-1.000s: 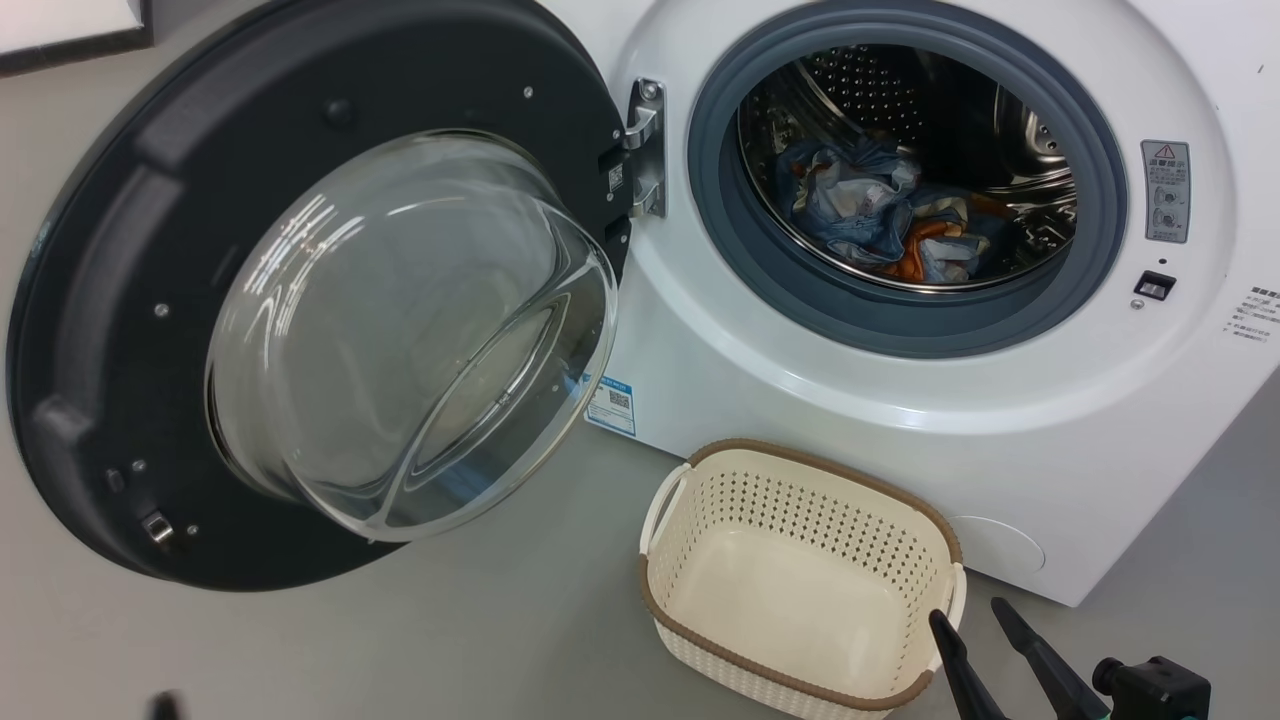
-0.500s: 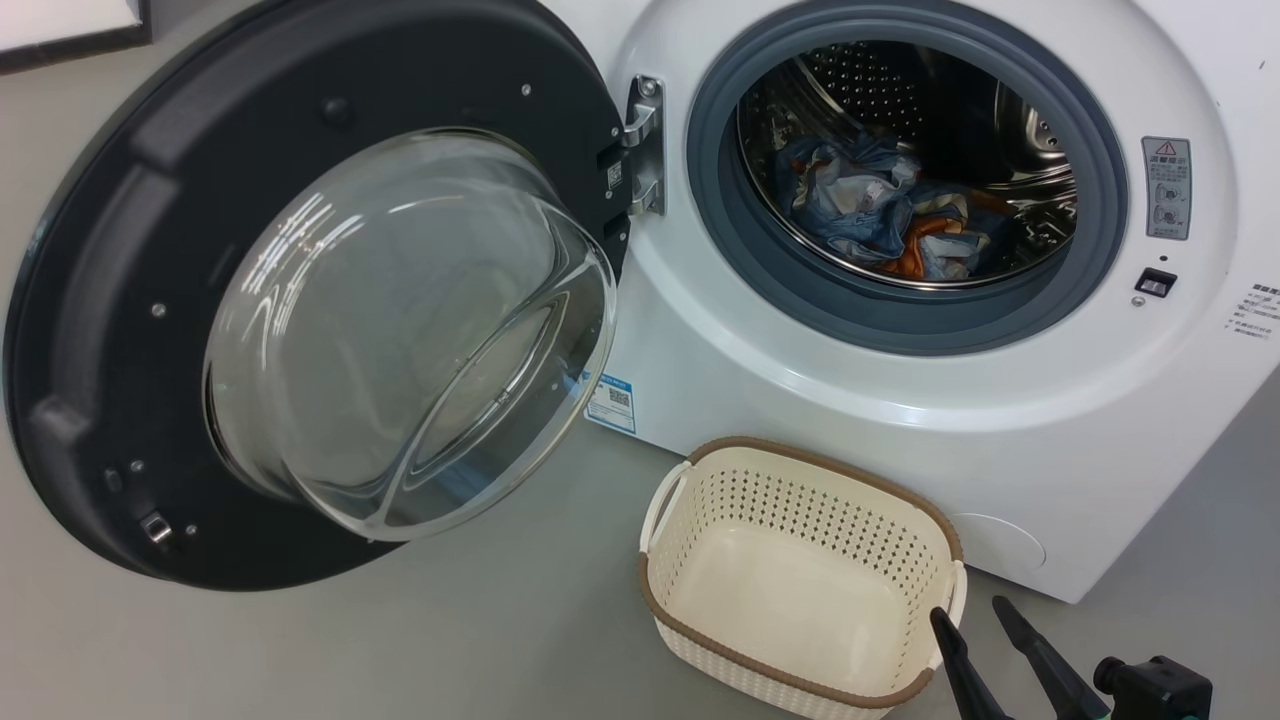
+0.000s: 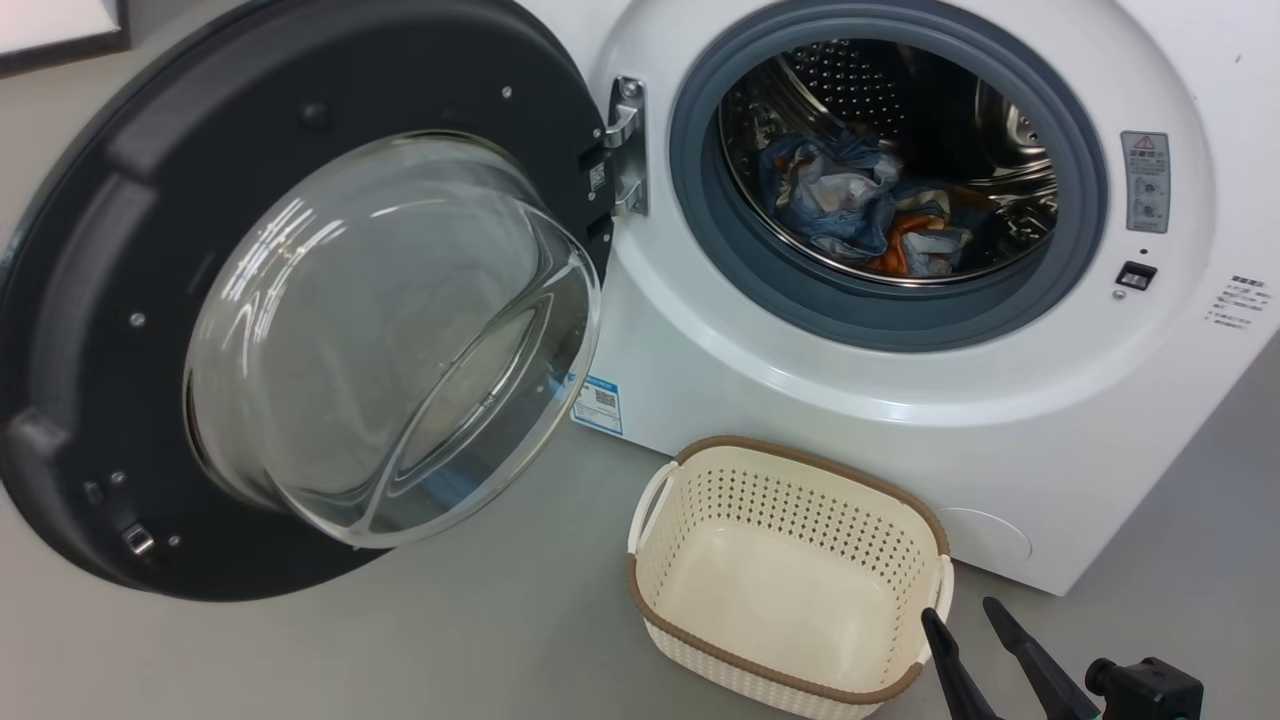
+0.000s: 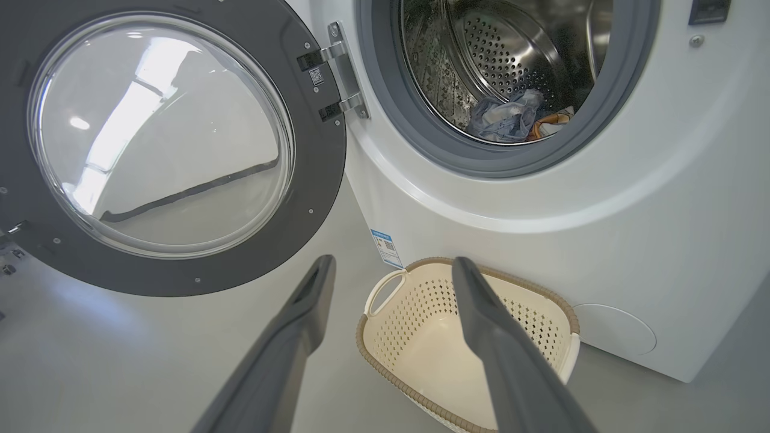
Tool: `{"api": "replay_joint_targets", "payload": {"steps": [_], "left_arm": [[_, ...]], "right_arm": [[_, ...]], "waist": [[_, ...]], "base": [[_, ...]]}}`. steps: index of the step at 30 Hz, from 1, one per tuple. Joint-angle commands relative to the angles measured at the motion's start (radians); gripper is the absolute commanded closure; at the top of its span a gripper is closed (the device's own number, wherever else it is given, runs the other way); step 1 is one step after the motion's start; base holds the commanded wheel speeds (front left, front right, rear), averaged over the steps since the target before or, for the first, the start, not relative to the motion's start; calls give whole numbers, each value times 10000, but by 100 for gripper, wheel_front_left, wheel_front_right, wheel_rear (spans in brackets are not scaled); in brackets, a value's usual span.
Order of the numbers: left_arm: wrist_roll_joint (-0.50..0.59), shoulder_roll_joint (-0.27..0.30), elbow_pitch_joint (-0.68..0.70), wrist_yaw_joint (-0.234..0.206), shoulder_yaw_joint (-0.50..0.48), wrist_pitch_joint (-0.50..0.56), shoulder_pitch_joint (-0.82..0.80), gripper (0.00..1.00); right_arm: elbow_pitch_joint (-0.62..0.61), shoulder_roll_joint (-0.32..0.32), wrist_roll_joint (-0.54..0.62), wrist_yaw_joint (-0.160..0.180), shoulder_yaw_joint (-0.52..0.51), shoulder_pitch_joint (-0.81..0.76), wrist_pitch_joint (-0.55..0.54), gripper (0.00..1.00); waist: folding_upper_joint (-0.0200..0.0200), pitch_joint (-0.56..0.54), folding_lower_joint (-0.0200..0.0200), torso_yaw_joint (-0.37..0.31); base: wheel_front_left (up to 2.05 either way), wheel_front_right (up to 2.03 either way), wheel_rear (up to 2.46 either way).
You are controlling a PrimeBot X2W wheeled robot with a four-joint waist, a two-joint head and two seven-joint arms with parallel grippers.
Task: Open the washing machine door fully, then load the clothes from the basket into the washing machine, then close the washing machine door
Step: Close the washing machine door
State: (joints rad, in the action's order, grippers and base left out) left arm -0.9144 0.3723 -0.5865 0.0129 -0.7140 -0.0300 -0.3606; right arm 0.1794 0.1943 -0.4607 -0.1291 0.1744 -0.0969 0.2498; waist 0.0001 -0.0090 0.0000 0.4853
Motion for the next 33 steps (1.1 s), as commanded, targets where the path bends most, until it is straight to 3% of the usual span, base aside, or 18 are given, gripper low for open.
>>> {"api": "replay_joint_targets", "payload": {"steps": [1,7,17,23,33], "left_arm": [[-199,711,52,10,-242,186,-517,100],[-1169,1477,-1155,-11,-609,1268,-1619,100],[-1479,2733,-2413,-281,-660,1857,-2853,100],[-1715,2730,-2783,-284,-264,2828,-3555,100],[-1973,2444,-2760,-689,-81,3659,-3883,100]], "right_arm": [[-205,132,91,-16,193,404,120,0],[-184,188,67,-16,274,403,120,0],[-104,322,15,-16,435,550,120,0],[-85,395,10,-16,492,605,120,0],[-62,447,6,-16,525,665,120,0]], "waist": [[-1,-6,0,-97],[-1,11,0,-420],[-1,49,0,-932],[-1,108,0,-1107],[-1,172,0,-1314]], "base": [[0,0,0],[0,0,0],[0,0,0],[0,0,0],[0,0,0]]}}
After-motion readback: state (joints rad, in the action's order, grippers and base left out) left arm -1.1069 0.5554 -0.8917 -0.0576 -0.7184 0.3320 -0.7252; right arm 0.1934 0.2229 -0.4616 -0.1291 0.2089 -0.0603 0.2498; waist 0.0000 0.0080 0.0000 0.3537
